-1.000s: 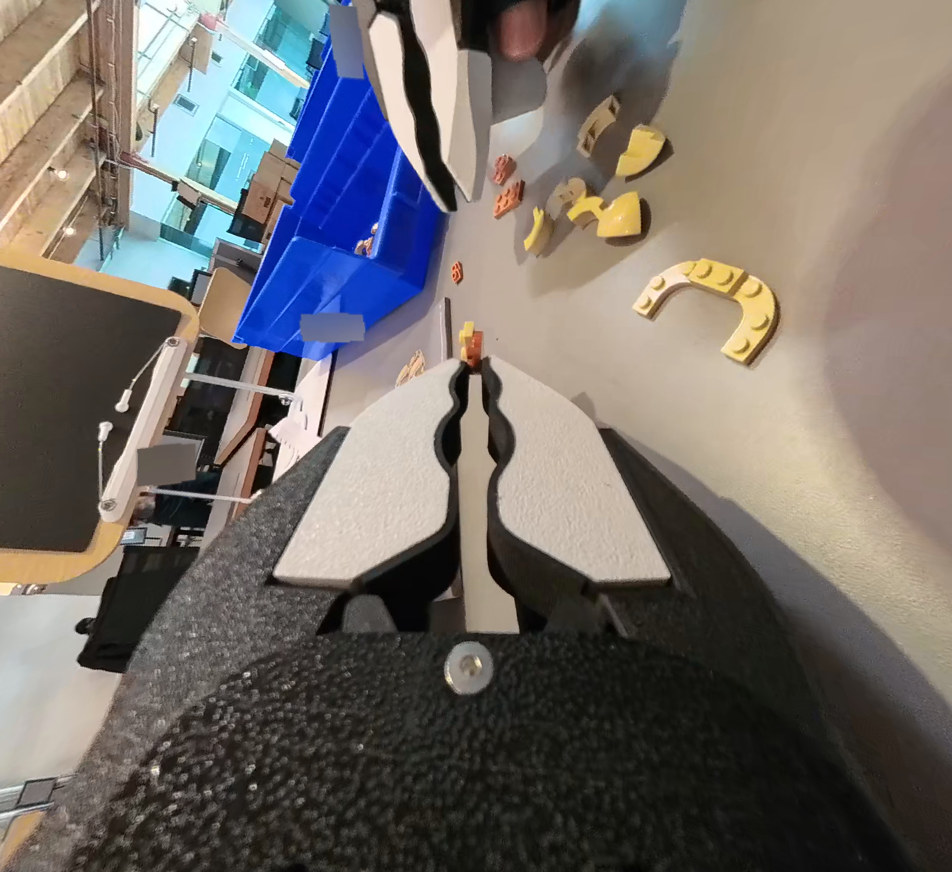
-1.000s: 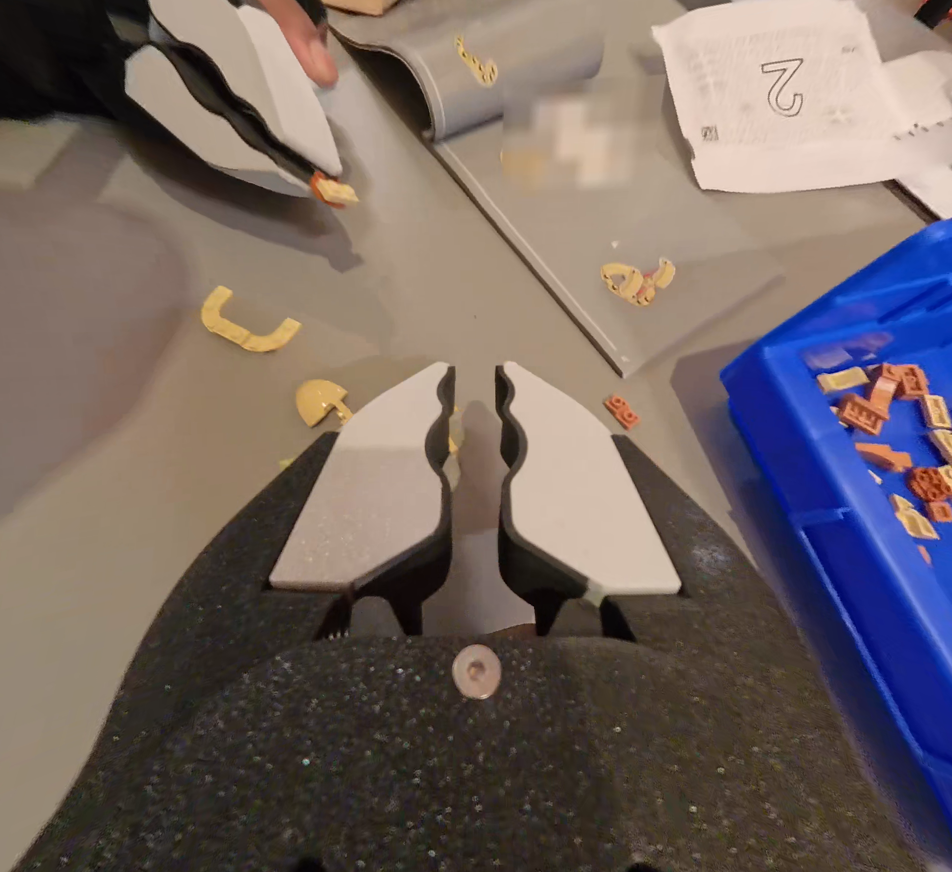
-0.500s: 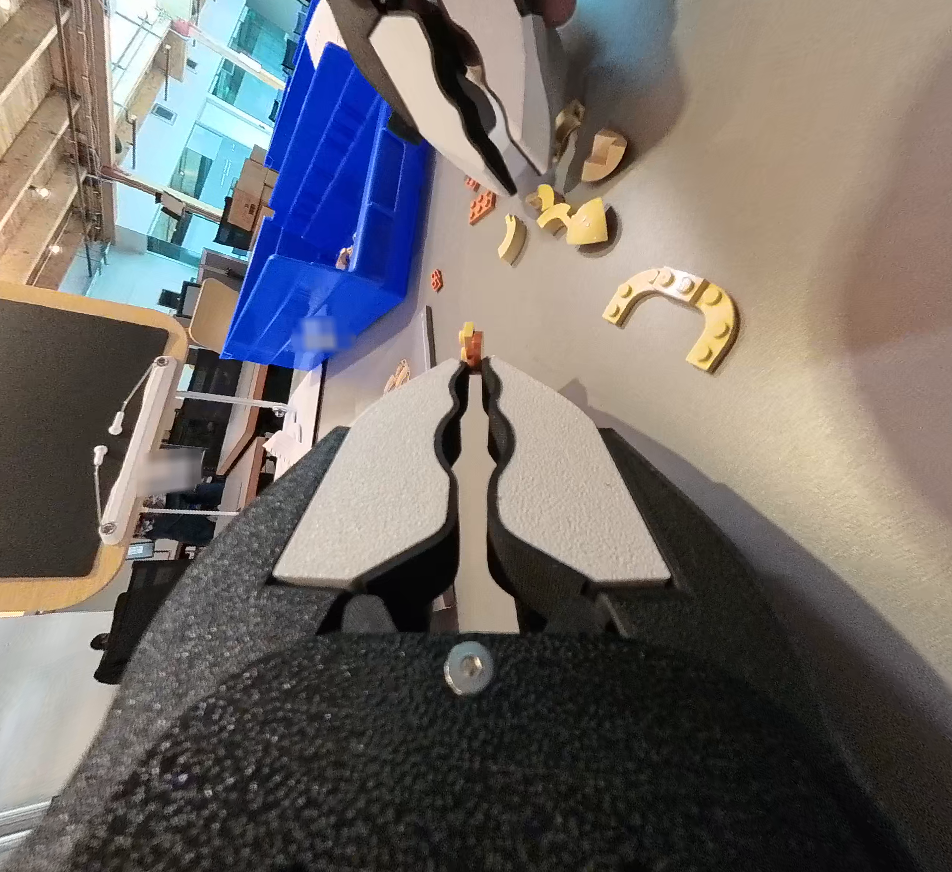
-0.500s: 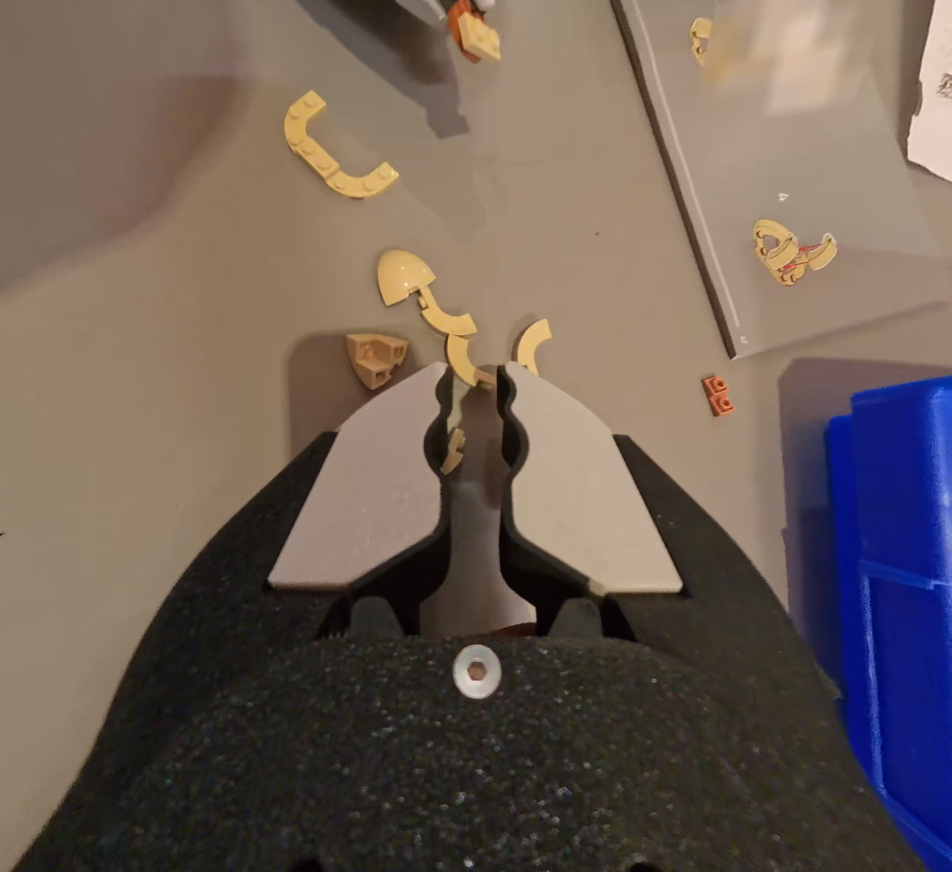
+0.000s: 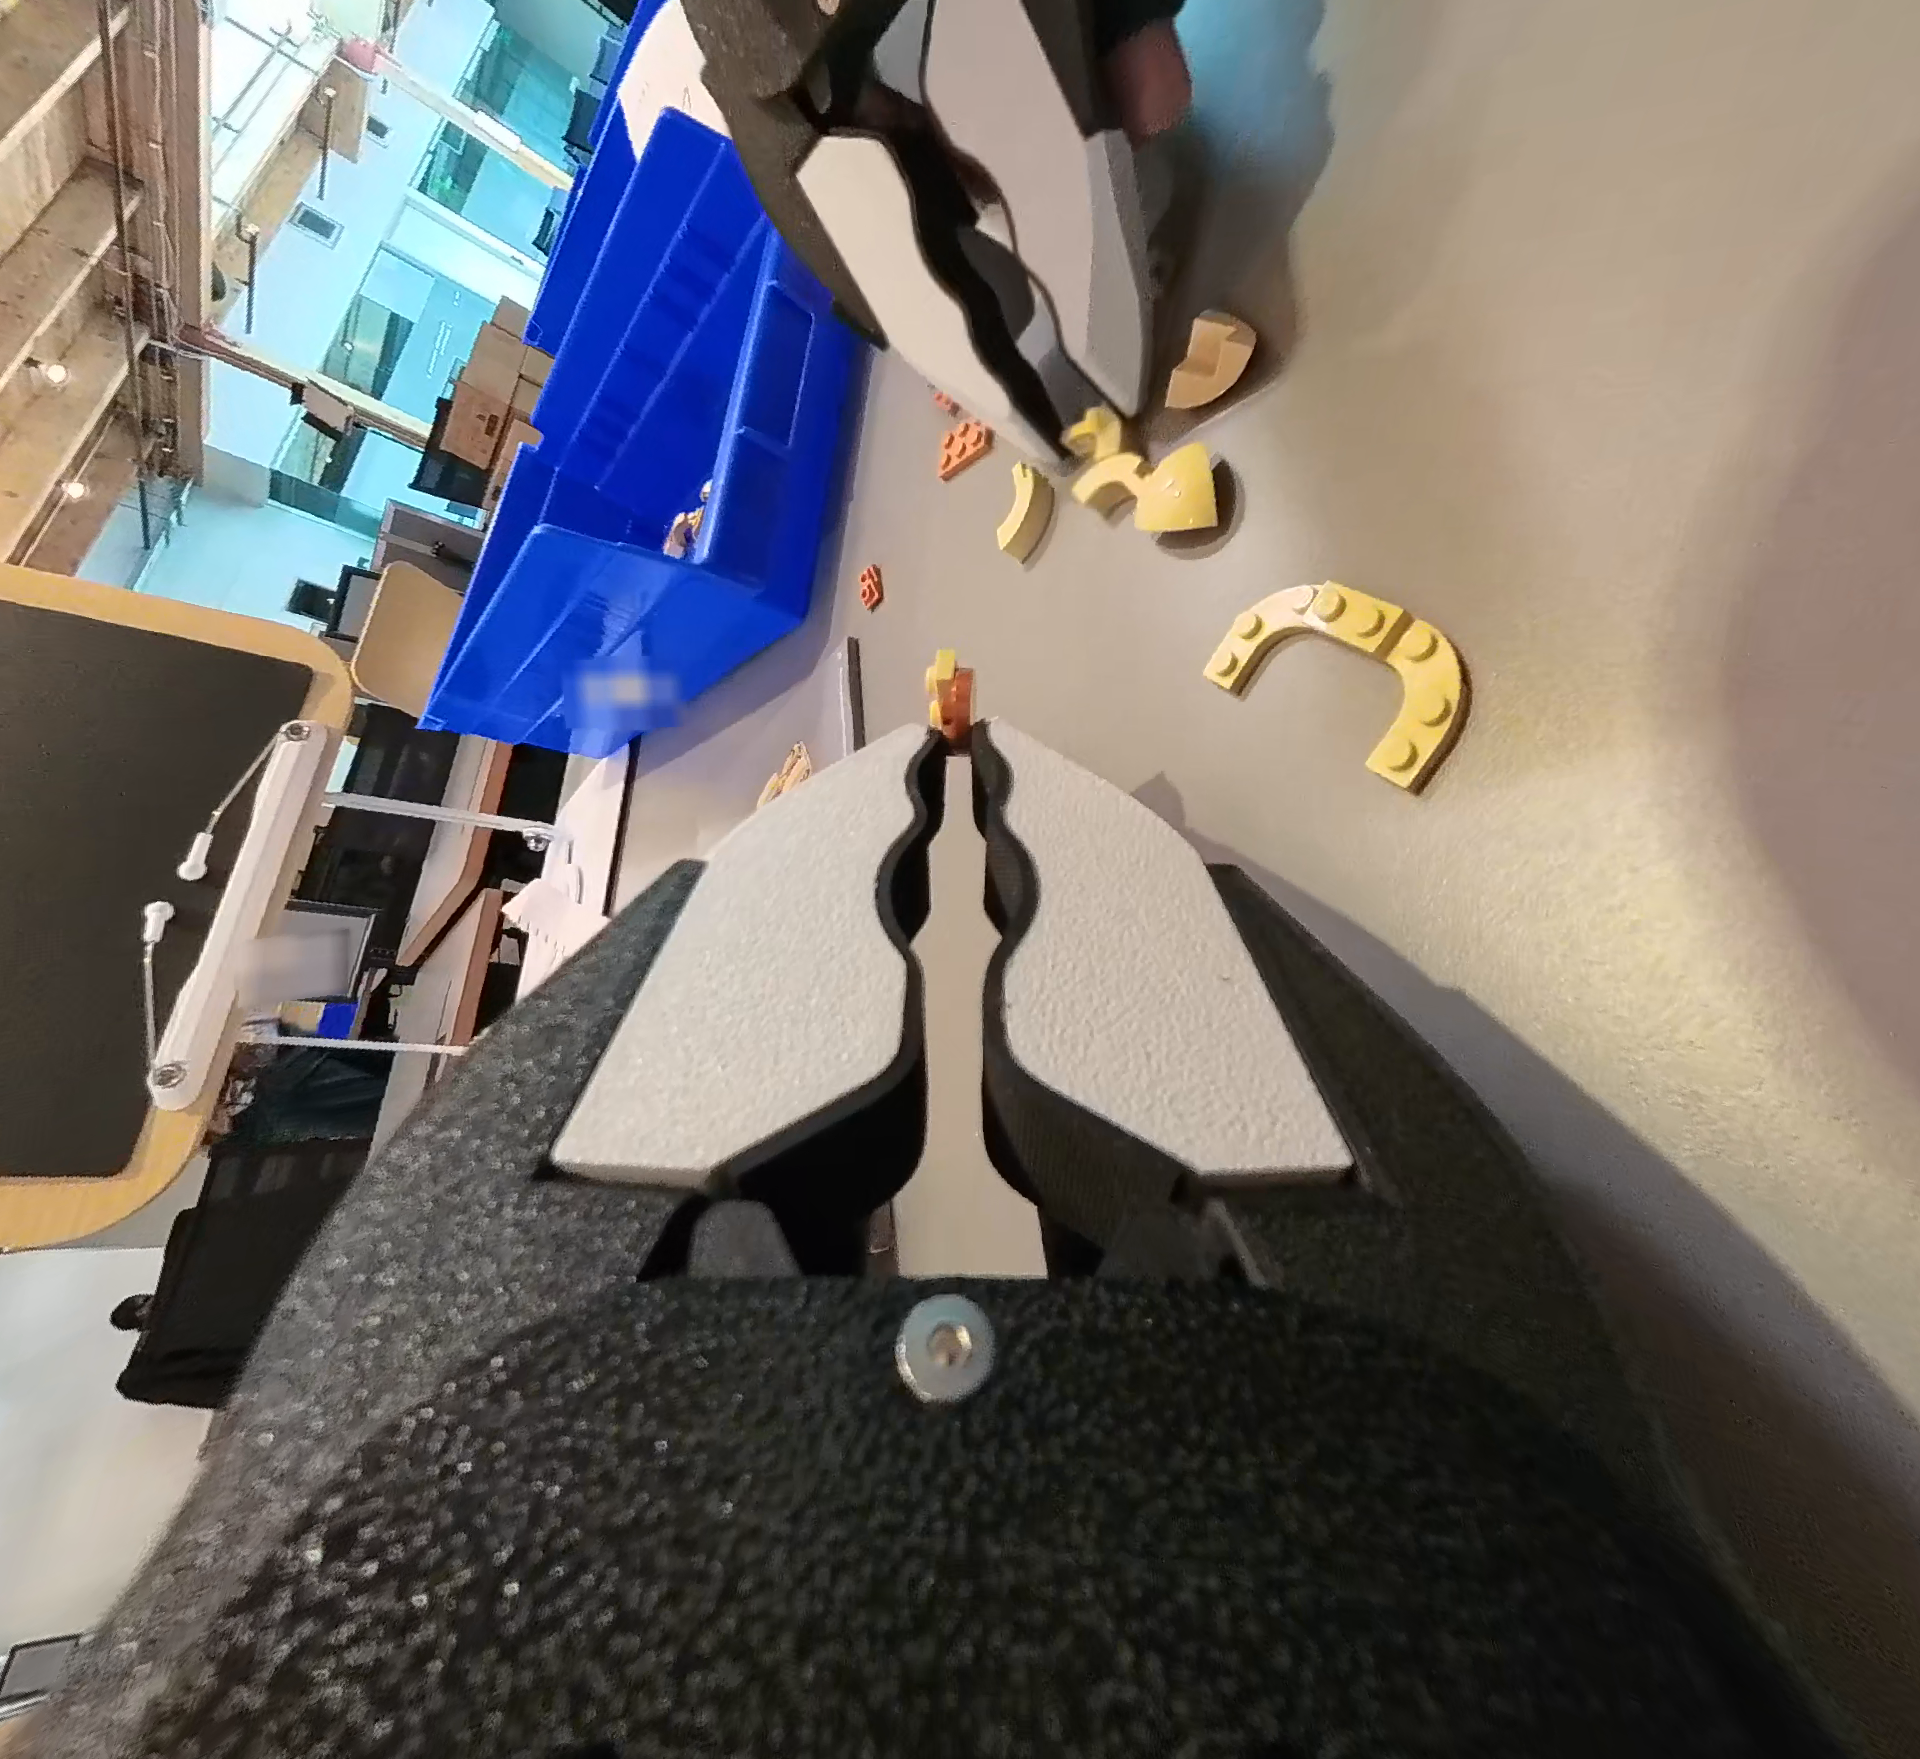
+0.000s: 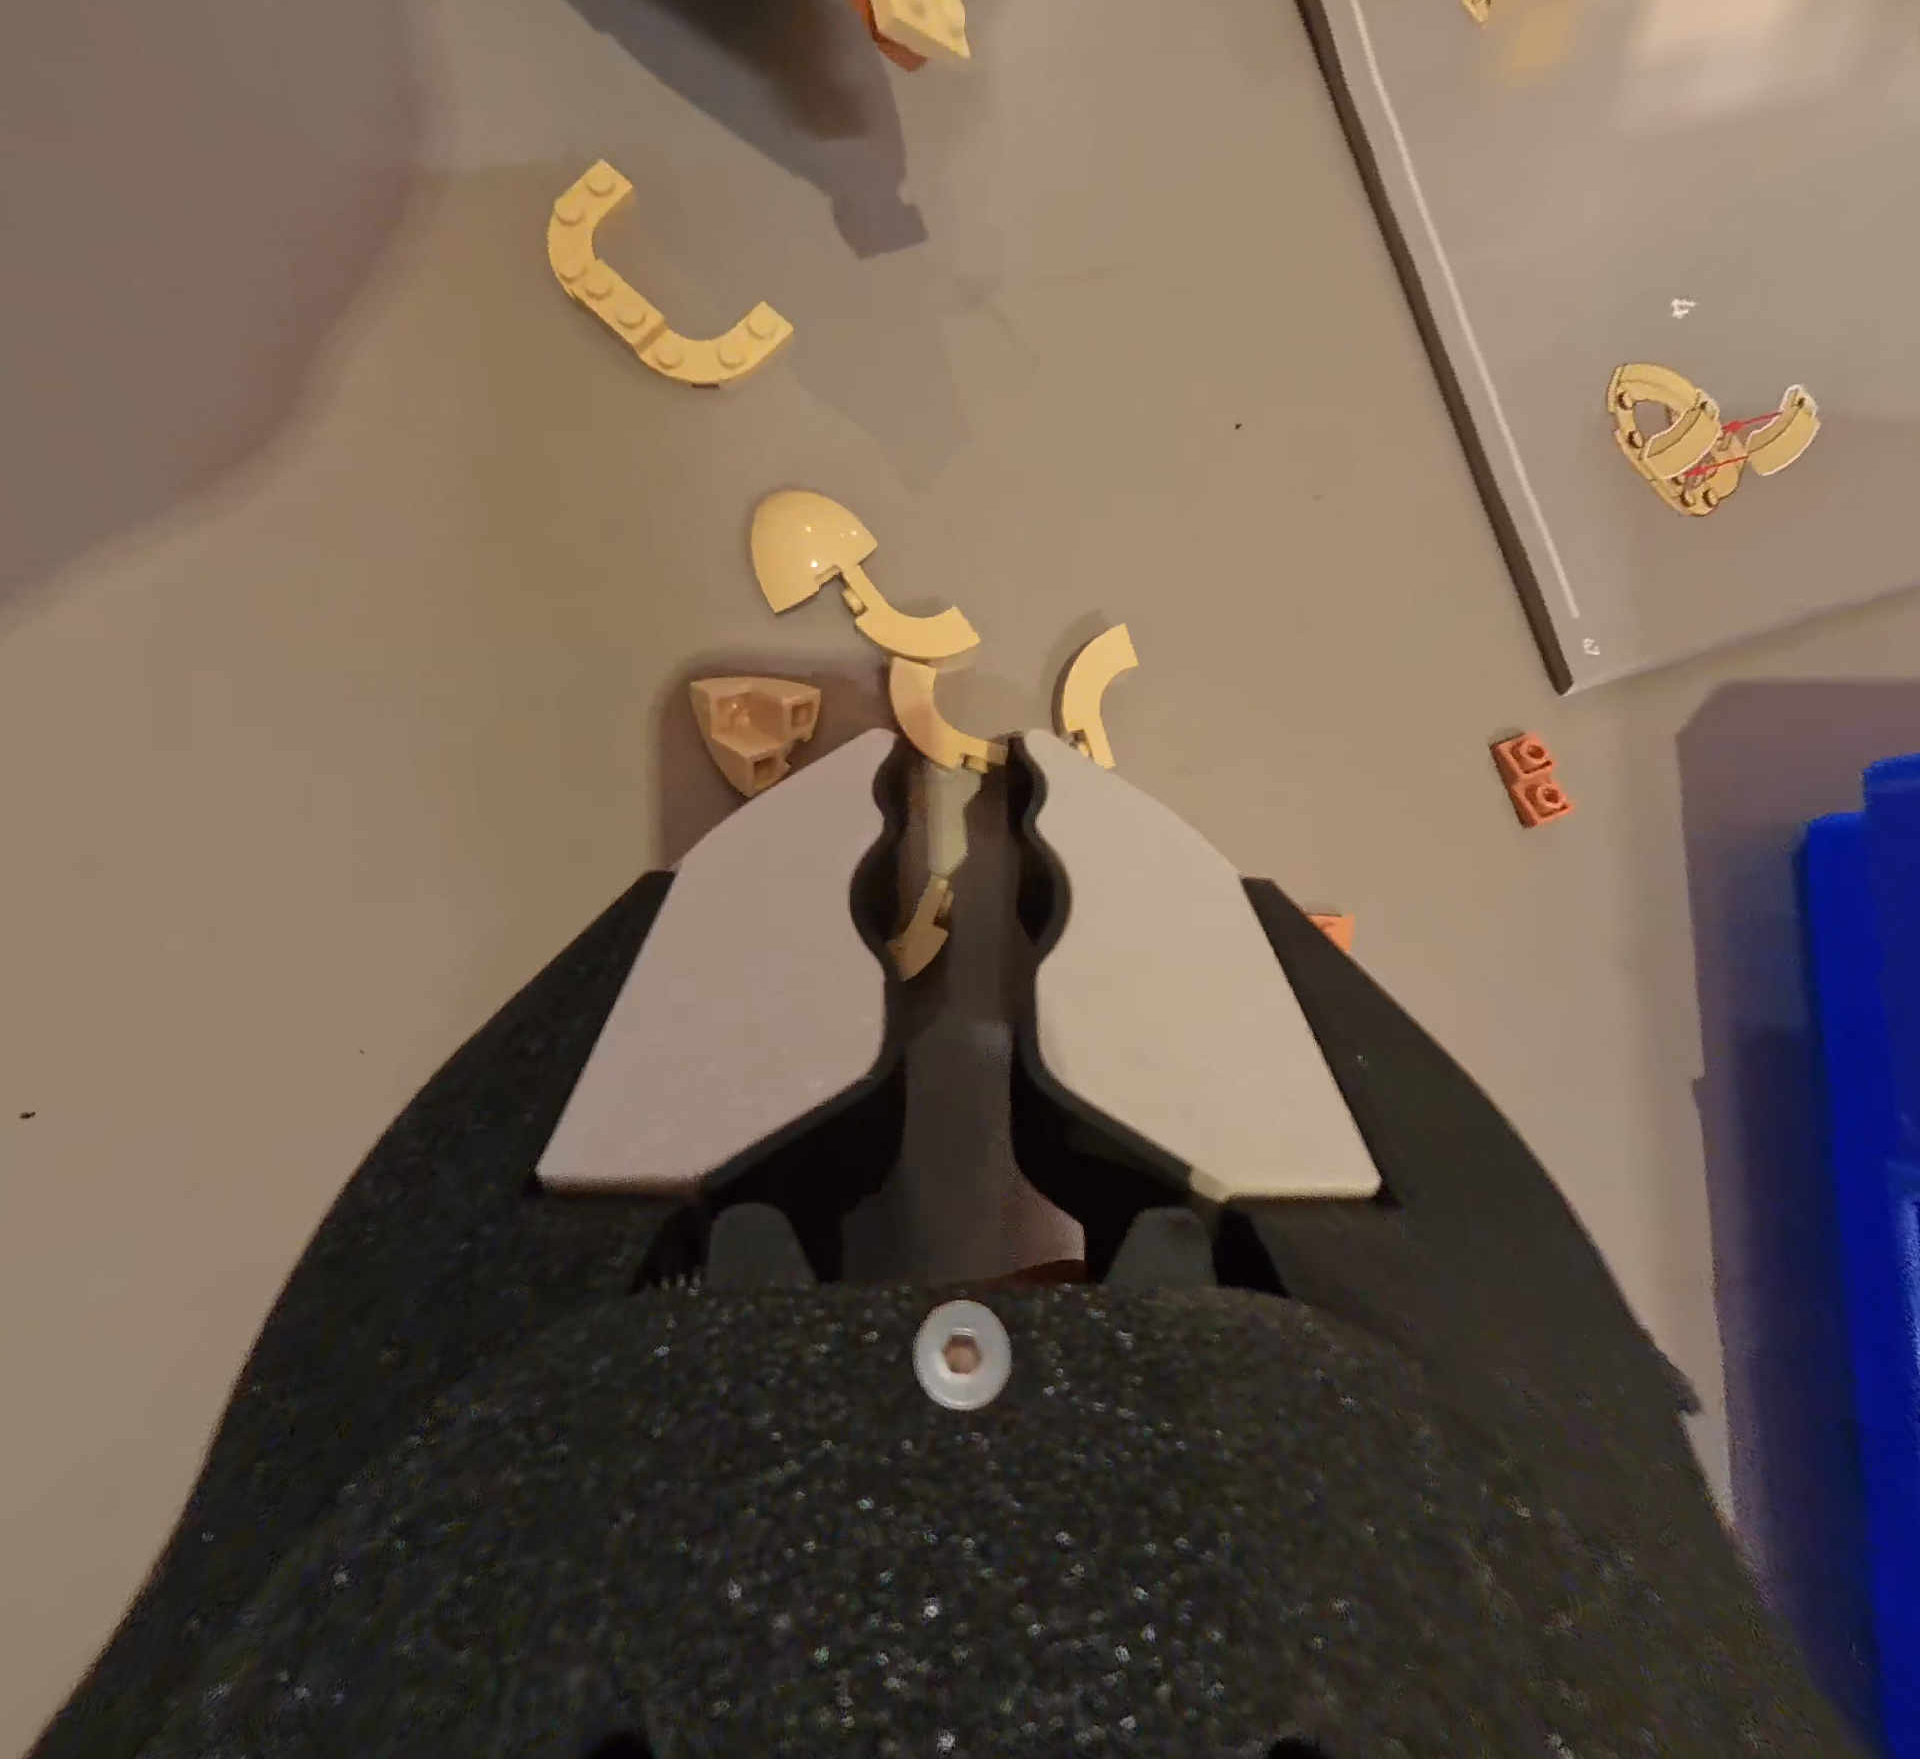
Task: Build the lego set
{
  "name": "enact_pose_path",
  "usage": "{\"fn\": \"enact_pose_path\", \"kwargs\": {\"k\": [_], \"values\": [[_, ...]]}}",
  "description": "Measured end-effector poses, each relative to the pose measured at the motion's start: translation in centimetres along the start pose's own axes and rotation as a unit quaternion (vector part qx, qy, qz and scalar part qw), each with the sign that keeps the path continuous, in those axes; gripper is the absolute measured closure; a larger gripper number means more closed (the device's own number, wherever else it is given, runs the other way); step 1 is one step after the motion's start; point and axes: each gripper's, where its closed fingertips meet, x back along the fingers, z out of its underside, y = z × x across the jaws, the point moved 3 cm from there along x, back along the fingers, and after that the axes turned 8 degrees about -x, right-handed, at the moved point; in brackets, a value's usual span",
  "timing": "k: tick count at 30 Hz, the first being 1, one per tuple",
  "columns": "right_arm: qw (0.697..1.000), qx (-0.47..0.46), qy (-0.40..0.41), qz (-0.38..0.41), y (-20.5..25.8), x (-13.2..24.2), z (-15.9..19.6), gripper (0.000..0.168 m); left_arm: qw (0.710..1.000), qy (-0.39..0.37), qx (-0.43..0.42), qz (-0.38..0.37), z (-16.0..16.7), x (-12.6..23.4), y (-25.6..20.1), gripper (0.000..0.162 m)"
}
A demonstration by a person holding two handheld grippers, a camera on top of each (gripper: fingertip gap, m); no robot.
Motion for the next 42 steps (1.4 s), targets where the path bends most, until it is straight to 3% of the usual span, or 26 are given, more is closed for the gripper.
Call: {"fn": "enact_pose_path", "kwargs": {"k": [9,16,22,29,42], "values": [[0.999,0.026,-0.030,-0.010,0.1,0.7,-0.8,0.152,1.000,-0.001,0.004,0.002,-0.1,0.0,0.0,0.157],[0.990,0.080,-0.094,-0.072,2.7,1.2,-3.4,0.152,1.000,-0.007,-0.007,0.014,-0.9,-0.4,-0.6,0.157],[0.982,0.125,-0.123,-0.071,3.9,0.5,-5.6,0.152,0.999,-0.001,-0.026,0.033,-1.5,-0.8,-1.4,0.157],[0.981,0.150,-0.110,-0.052,4.1,-0.7,-6.2,0.152,0.998,0.012,-0.044,0.040,-1.8,-0.8,-1.8,0.157],[0.976,0.172,-0.092,-0.099,5.0,-1.6,-5.4,0.152,0.990,0.006,-0.126,0.067,-3.1,-0.6,-3.1,0.157]]}}
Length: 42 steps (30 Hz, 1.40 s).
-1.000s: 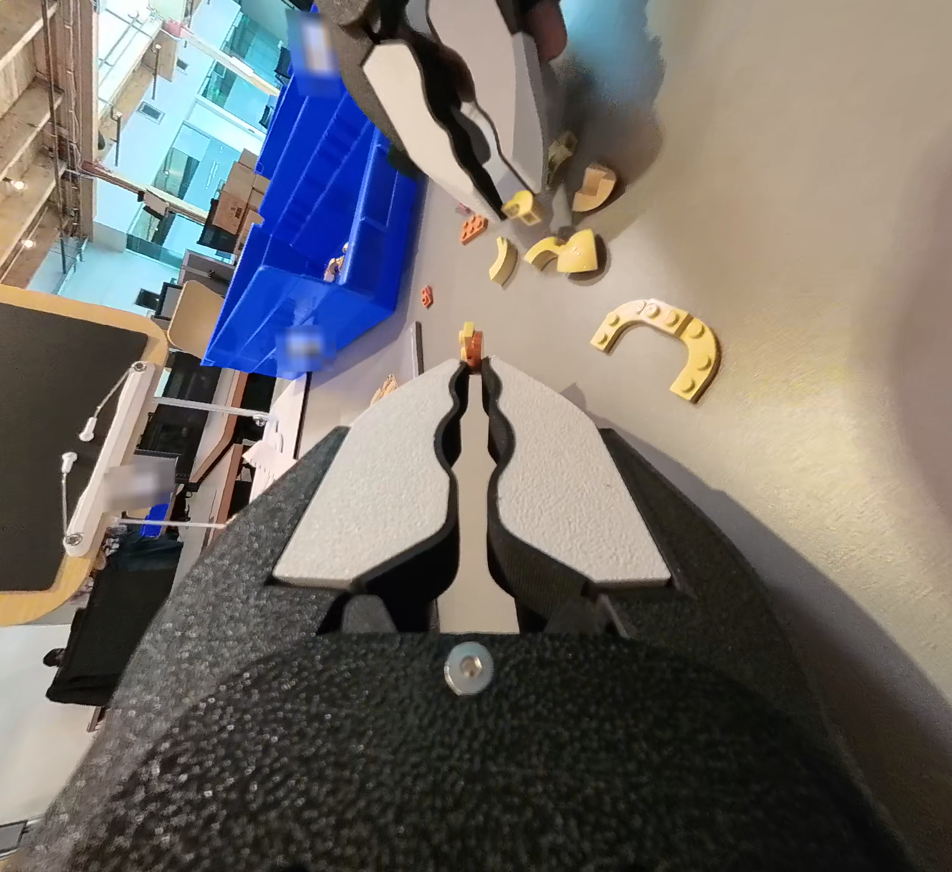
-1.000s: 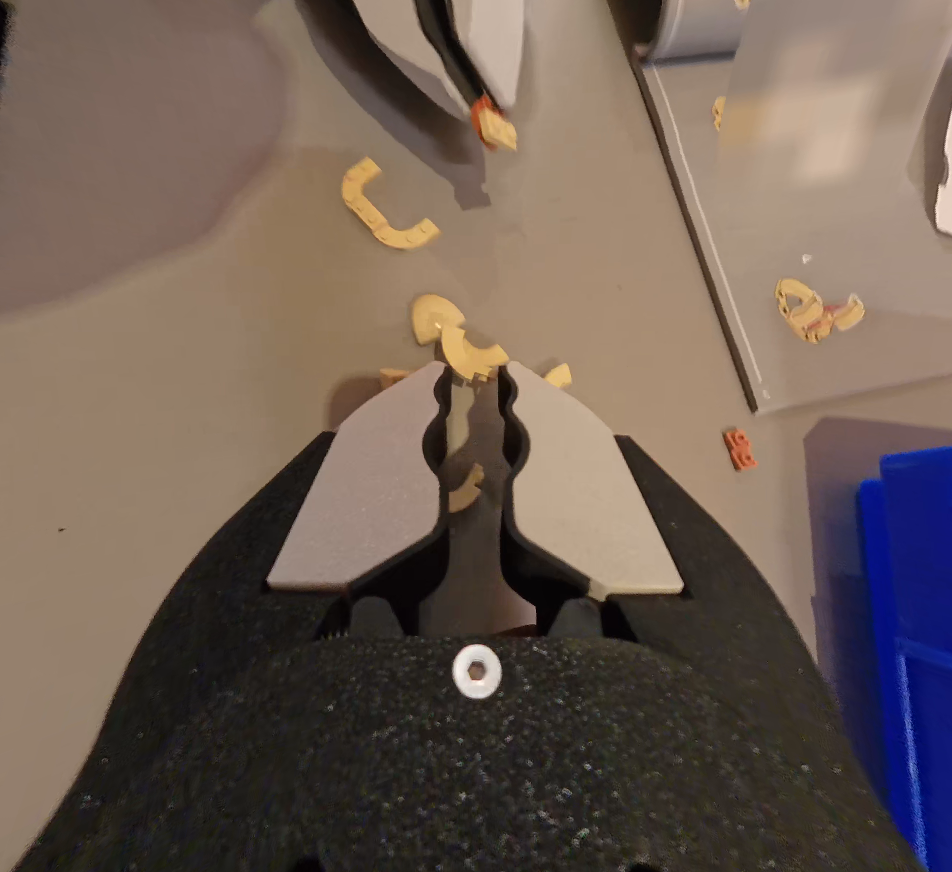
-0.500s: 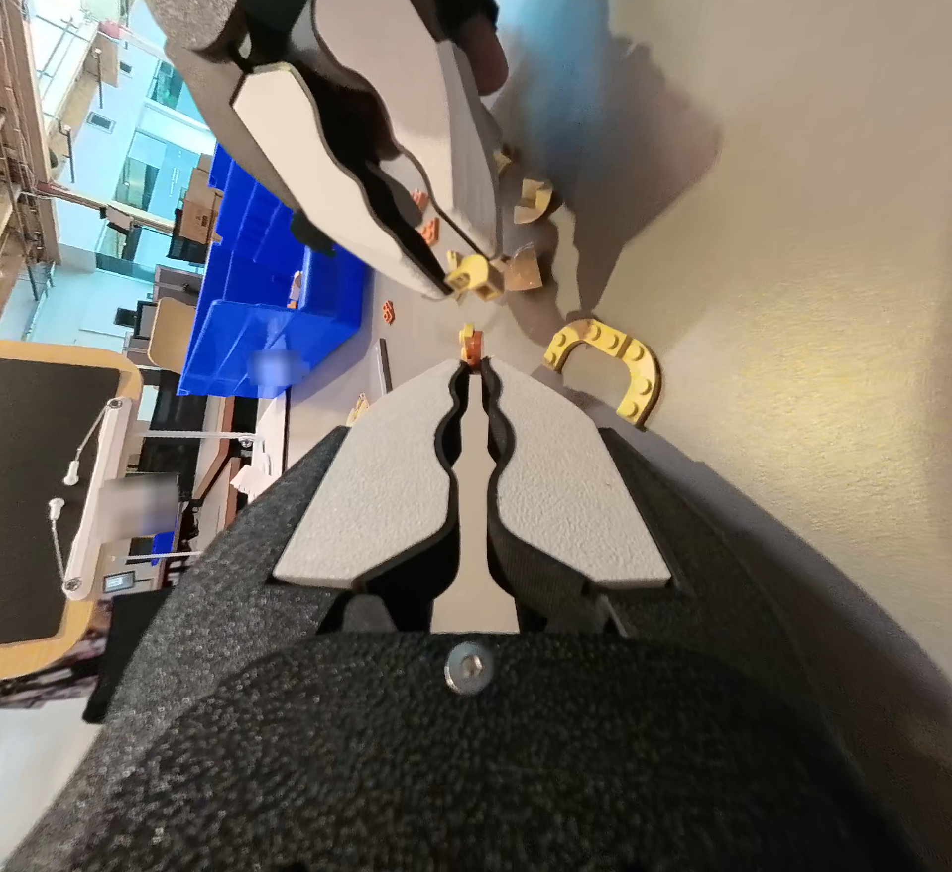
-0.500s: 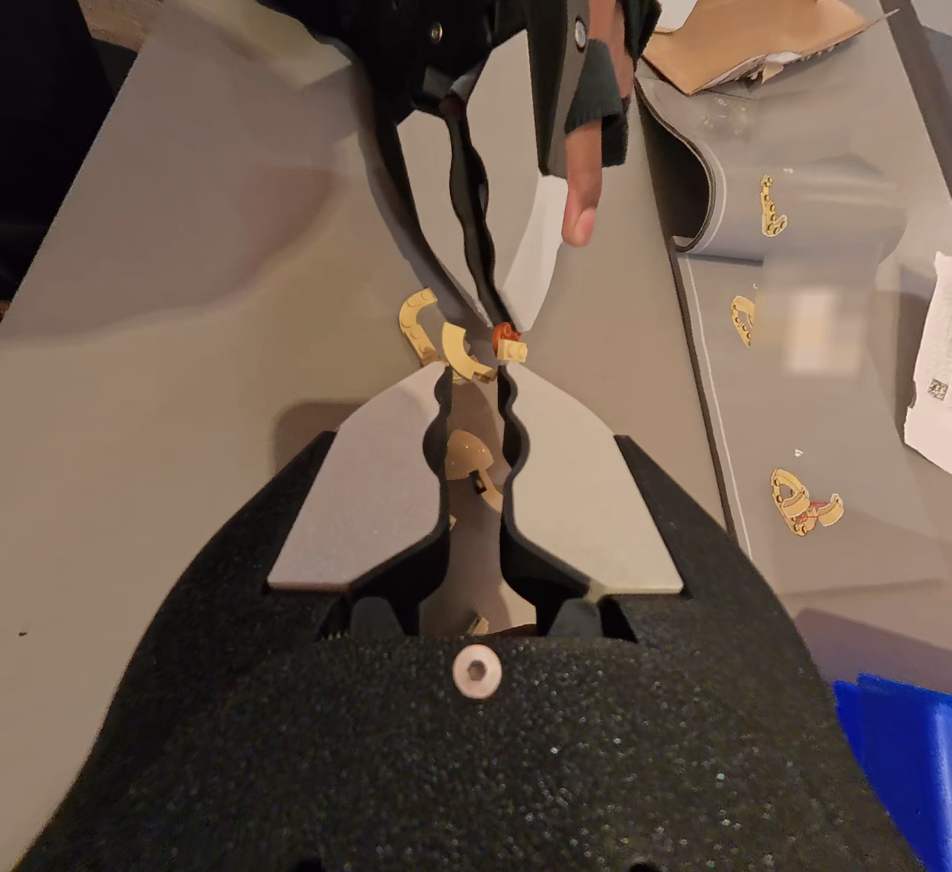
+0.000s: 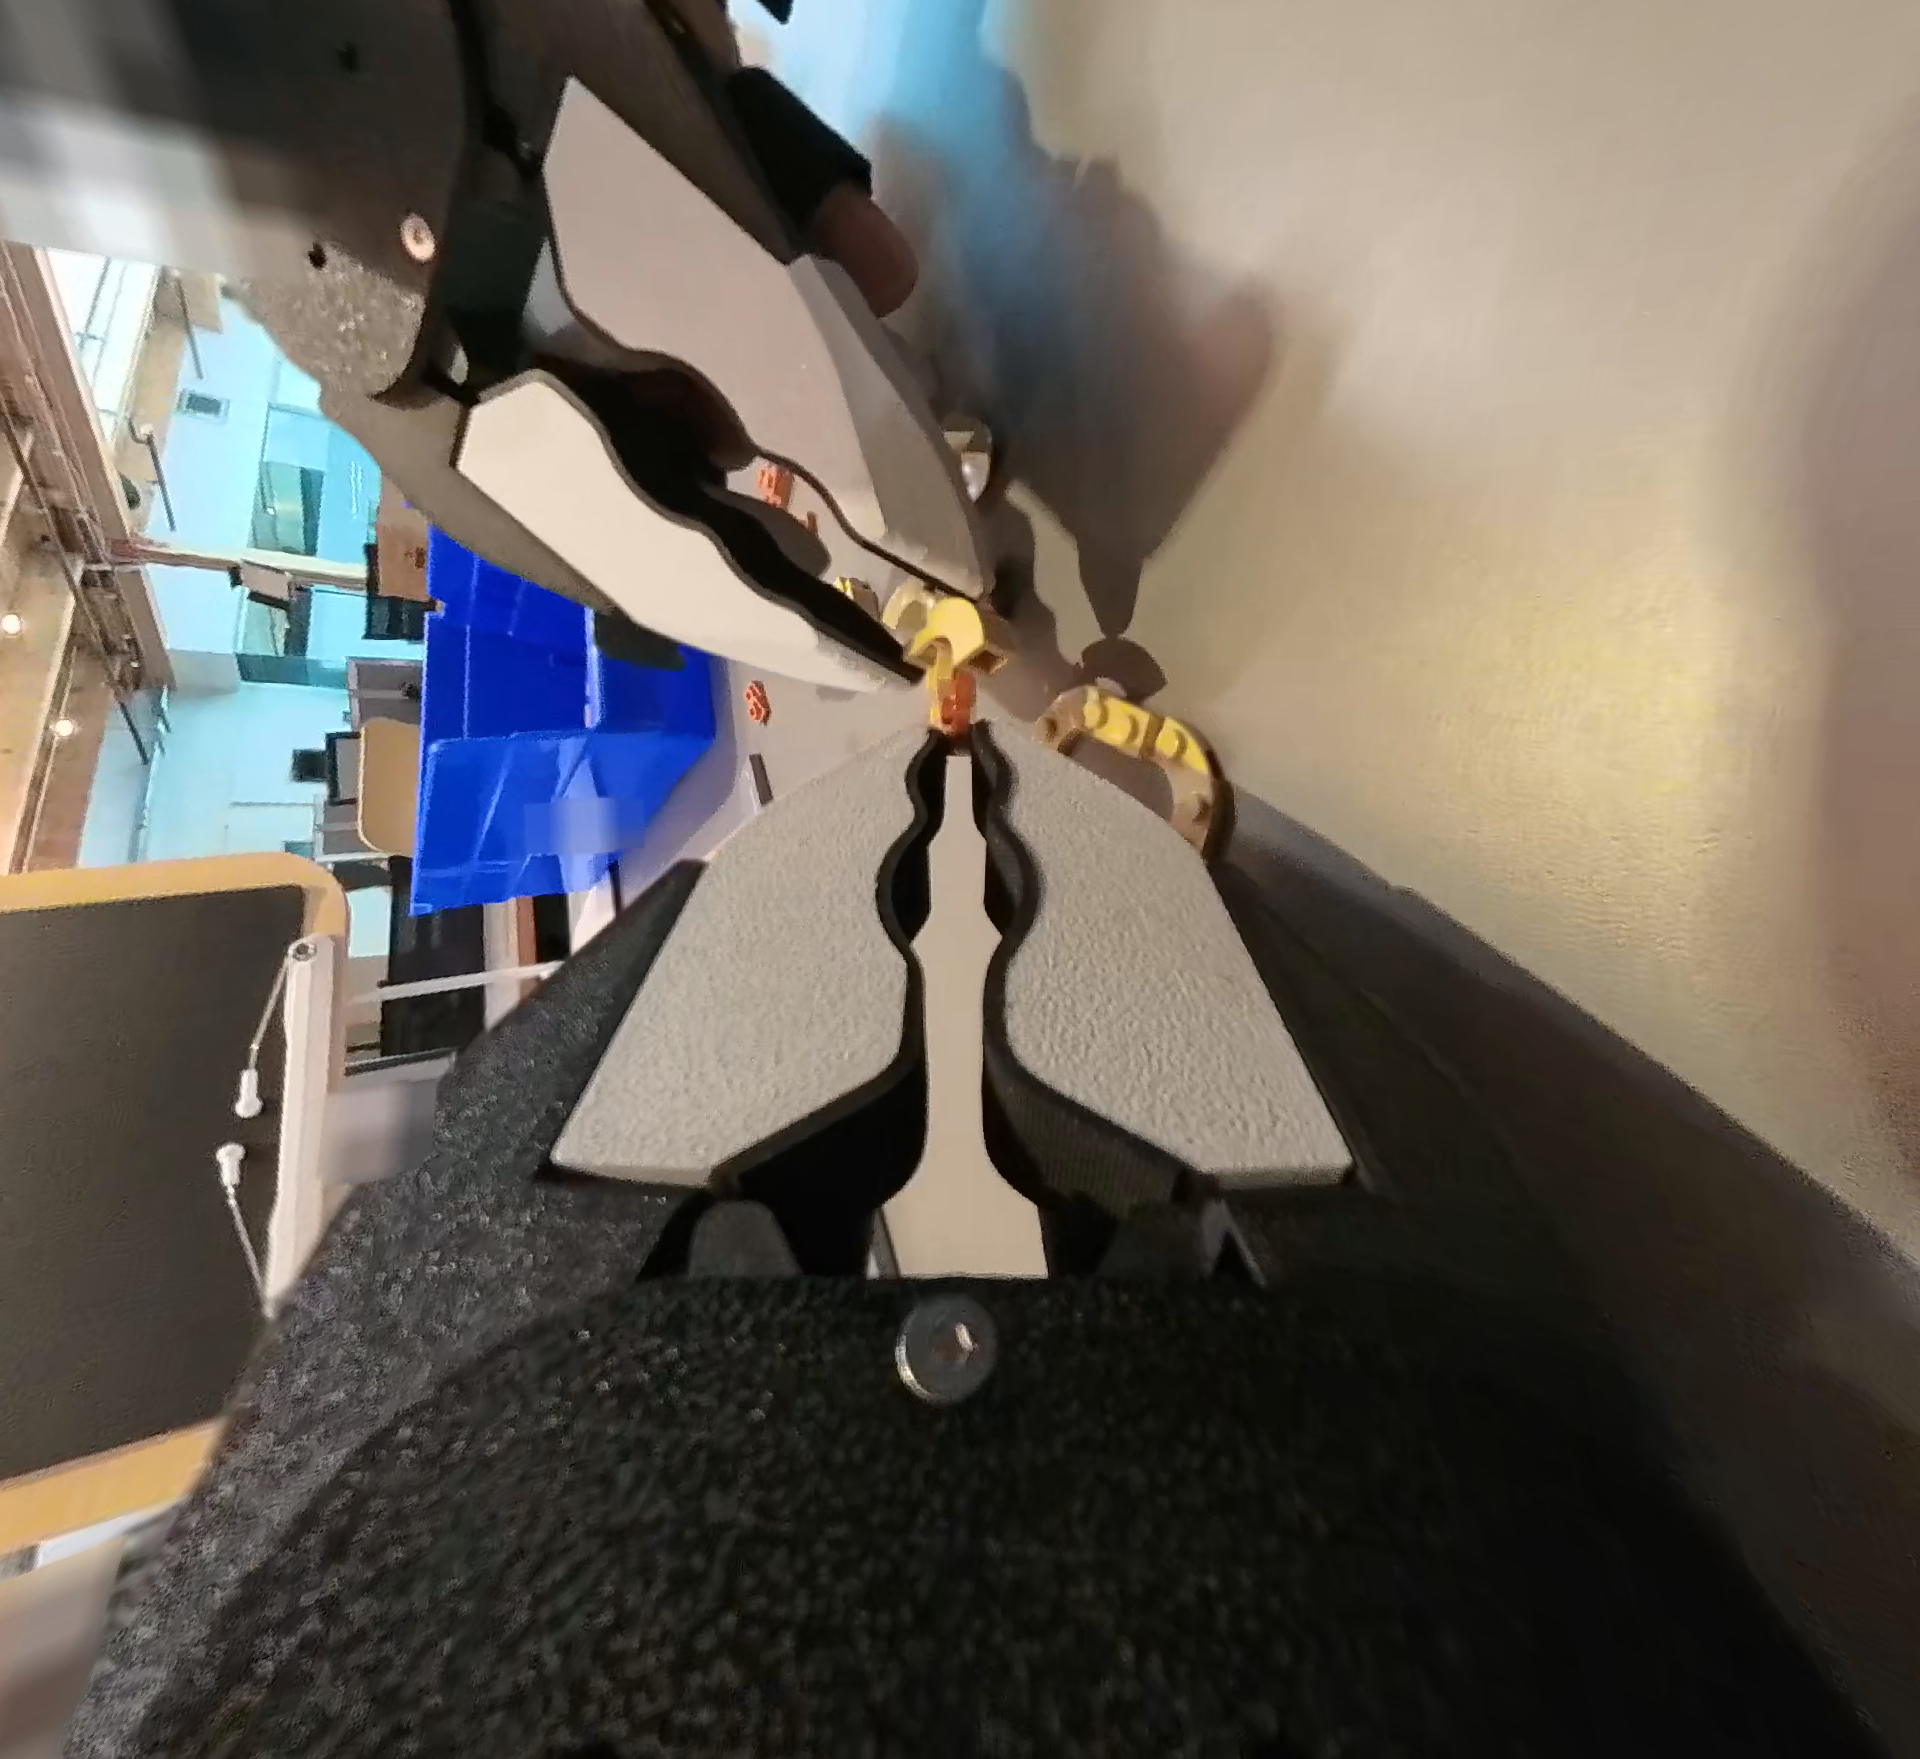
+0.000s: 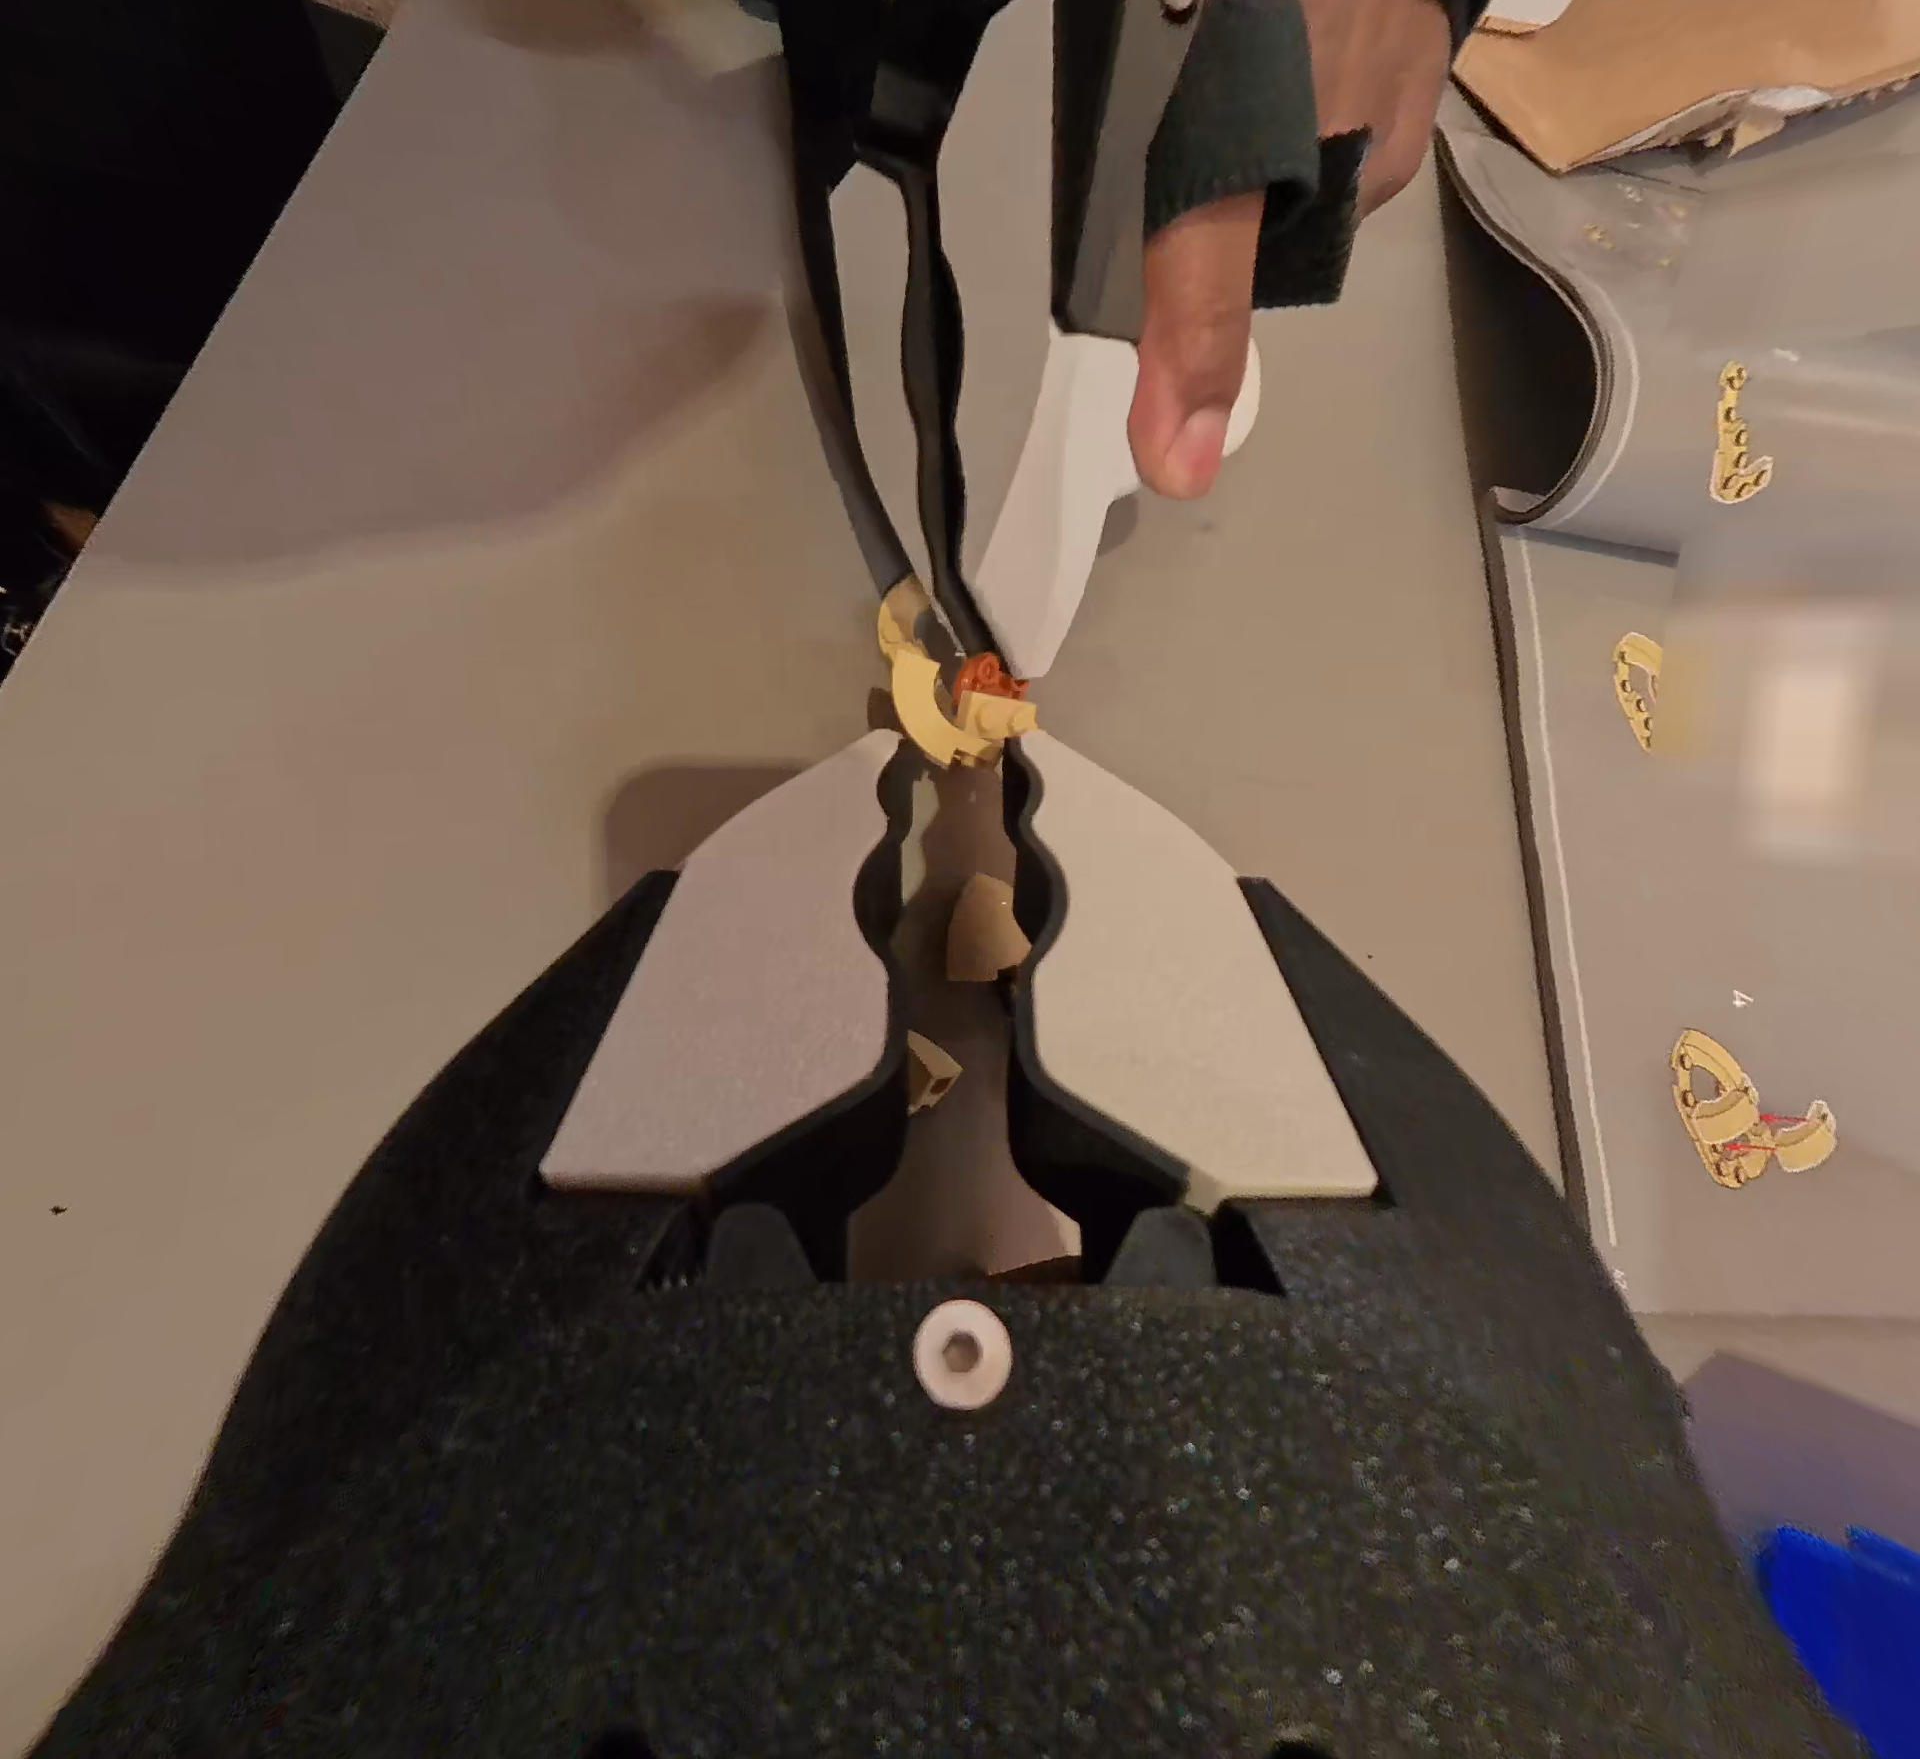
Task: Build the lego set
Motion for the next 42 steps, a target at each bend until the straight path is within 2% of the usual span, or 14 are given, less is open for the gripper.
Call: {"fn": "enact_pose_path", "kwargs": {"k": [6,24,34,42], "values": [[1.000,0.019,-0.004,-0.007,0.46,-0.11,-0.15,0.154,0.999,0.009,-0.030,0.014,-0.45,-0.06,-0.33,0.157],[1.000,0.005,-0.020,0.001,0.17,0.36,0.32,0.149,1.000,-0.005,-0.019,0.000,-0.90,-0.07,-0.03,0.157],[0.999,-0.035,-0.022,-0.006,0.33,0.26,0.54,0.149,1.000,-0.001,-0.023,-0.004,-0.95,-0.20,-0.03,0.157],[0.993,-0.090,-0.072,-0.011,-0.07,0.88,-0.25,0.151,1.000,0.007,-0.022,-0.019,-0.74,-0.05,0.41,0.157]]}}
